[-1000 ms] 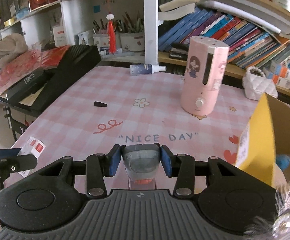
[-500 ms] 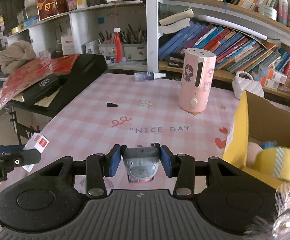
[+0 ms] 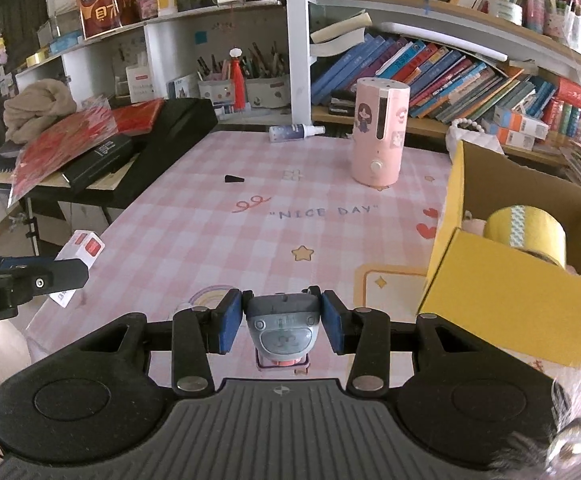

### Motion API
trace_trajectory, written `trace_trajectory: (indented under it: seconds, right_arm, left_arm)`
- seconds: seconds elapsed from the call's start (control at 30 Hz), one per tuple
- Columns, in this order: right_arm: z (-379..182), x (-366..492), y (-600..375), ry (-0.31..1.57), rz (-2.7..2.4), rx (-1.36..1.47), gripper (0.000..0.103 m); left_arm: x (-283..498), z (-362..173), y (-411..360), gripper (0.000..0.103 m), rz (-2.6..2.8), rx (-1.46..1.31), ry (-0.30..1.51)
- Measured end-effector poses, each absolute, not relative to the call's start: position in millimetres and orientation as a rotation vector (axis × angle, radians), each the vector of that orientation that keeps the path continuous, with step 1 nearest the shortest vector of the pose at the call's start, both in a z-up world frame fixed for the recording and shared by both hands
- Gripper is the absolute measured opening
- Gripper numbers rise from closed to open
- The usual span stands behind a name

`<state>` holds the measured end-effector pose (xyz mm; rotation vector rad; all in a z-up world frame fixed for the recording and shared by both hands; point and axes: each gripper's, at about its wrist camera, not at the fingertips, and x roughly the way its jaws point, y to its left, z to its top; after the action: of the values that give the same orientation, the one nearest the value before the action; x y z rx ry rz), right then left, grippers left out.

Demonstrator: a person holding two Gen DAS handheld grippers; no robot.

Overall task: Organize objects
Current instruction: 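Lift the card box and toy car and carry them toward the yellow box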

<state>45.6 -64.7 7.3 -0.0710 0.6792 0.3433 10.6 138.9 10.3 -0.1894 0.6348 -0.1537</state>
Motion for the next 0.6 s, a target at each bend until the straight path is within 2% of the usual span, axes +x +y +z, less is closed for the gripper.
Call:
trace_trajectory:
  seconds: [0.6]
  right_arm:
    - [1,-20,-100,0.685,0.219,-0.003,0.040]
  left_arm:
    - [-29,9,107,0.027,-0.274,-0.118,0.660]
